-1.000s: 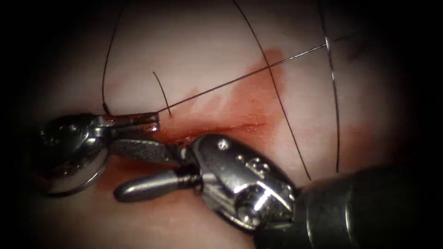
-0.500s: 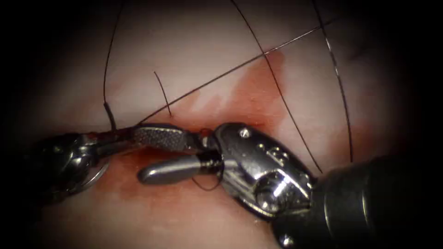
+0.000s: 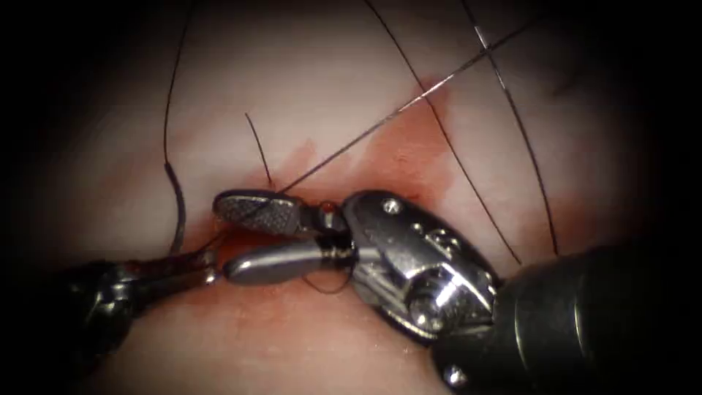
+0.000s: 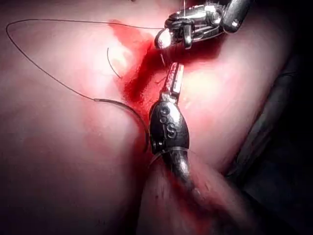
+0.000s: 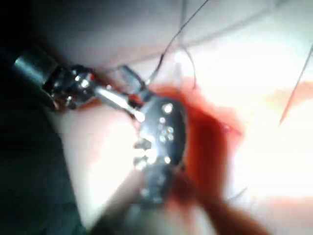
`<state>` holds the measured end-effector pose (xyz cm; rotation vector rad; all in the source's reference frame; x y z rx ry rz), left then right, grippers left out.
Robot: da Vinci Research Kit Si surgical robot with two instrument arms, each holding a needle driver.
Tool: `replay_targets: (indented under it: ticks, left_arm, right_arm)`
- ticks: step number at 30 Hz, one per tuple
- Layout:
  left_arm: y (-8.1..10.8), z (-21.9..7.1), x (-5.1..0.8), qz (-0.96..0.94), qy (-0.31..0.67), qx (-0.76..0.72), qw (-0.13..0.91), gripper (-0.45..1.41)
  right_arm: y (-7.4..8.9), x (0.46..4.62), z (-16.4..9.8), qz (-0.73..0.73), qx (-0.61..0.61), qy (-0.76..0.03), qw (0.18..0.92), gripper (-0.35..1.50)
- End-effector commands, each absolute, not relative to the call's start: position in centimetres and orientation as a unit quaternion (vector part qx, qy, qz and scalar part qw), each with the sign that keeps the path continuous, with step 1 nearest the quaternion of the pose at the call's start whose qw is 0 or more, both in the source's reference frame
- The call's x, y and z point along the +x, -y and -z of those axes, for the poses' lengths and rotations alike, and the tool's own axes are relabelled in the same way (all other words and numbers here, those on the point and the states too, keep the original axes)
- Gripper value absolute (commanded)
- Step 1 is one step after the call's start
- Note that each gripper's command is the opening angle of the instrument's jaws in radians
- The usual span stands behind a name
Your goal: Wound Closure
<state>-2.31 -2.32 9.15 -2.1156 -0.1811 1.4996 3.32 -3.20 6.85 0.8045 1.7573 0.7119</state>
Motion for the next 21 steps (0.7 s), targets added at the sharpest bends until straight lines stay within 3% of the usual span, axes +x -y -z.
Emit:
replay_targets:
  ticks: [1,21]
  left_arm:
    - [2.39,-9.19,-2.37,-0.555,0.071,-0.784,0.268,-0.45]
    - [2.40,-9.18,-2.70,-0.553,0.078,-0.791,0.252,-0.45]
  right_arm:
    - [3.24,3.36,-6.90,-0.299,0.332,-0.731,0.515,0.36]
    - [3.14,3.38,-6.98,-0.361,0.268,-0.705,0.549,0.42]
